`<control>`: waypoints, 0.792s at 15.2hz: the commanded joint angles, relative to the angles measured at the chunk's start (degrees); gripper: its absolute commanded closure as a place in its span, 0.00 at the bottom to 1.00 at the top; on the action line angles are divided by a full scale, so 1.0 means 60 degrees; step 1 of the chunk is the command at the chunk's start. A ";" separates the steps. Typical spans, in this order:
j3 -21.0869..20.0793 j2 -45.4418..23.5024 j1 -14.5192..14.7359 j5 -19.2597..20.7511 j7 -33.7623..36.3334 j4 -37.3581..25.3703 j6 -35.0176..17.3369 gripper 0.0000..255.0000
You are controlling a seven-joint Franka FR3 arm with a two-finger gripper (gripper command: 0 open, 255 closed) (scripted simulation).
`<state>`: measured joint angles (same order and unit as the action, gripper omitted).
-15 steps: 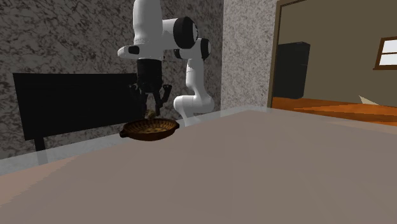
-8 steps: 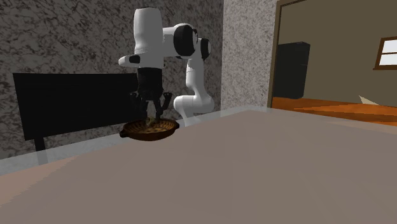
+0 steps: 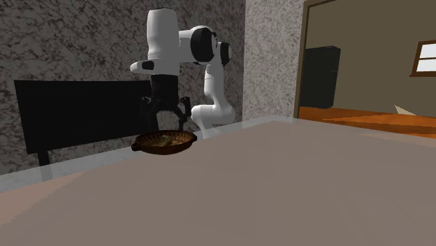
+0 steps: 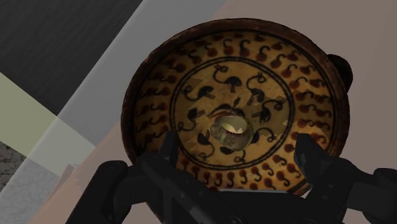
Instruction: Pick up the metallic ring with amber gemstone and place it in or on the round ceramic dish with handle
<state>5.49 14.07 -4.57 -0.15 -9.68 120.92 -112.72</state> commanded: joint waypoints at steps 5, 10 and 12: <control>-0.0006 0.0156 -0.0004 0.0015 0.0012 -0.0803 0.0958 0.00; -0.0007 0.0178 -0.0004 0.0017 0.0013 -0.1033 0.1210 0.00; -0.0007 0.0178 -0.0004 0.0017 0.0013 -0.1033 0.1210 0.00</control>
<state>5.45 15.12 -4.60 -0.05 -9.61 114.73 -105.49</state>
